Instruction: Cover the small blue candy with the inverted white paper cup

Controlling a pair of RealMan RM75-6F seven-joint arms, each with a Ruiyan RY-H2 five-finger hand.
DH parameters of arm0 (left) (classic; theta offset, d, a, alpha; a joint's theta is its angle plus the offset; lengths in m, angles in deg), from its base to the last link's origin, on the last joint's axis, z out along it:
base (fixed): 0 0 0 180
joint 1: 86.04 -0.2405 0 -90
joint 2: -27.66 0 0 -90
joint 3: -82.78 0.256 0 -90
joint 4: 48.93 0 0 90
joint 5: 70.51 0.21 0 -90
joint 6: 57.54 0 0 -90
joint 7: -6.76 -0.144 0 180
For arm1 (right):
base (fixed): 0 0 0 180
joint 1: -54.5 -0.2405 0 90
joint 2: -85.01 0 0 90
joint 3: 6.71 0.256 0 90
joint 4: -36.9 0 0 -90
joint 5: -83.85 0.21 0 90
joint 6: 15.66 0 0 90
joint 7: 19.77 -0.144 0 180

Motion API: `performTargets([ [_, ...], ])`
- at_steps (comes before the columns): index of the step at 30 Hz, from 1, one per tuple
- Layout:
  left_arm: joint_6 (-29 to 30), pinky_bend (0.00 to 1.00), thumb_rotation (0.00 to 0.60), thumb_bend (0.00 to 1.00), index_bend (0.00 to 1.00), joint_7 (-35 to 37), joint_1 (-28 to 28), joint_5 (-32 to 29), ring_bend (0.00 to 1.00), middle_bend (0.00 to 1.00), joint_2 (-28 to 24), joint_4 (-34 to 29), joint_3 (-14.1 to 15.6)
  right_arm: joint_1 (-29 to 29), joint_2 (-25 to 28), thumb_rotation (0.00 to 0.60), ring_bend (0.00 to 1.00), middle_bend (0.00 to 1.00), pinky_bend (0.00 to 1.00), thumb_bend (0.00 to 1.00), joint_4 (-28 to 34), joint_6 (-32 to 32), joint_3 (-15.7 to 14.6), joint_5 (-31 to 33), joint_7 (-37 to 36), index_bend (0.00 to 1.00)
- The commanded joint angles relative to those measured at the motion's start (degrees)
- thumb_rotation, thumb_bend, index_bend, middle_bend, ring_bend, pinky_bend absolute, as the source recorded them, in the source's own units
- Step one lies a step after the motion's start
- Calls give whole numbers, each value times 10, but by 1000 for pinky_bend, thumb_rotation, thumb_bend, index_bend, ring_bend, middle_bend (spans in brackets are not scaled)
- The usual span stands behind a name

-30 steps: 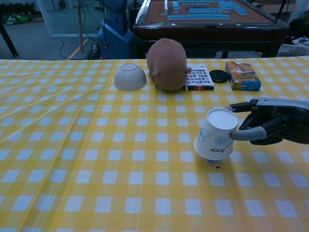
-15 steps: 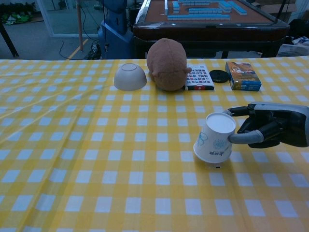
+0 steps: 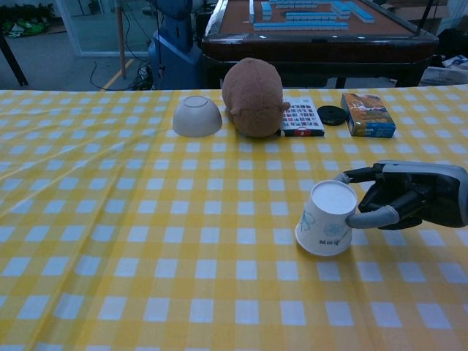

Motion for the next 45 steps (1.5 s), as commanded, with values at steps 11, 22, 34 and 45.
performTargets([
  [11,-2,644,600,82,402,-3,1,2,373,323,1,-1,1,-5,6,600,1000,1000,1000,0,-6,-13,-13,-6,-3,192],
  [22,-6,644,600,82,402,-7,3,1,373,323,3,0,2,45,80,600,999,1000,1000,0,68,-112,-4,6,245,165],
  [34,-15,644,600,82,402,-43,13,25,373,323,20,-3,13,168,147,600,609,648,746,0,208,-278,20,108,784,202],
  [45,-8,644,600,82,404,-63,20,28,372,323,46,11,7,255,143,600,453,536,567,0,179,-392,28,112,868,245],
])
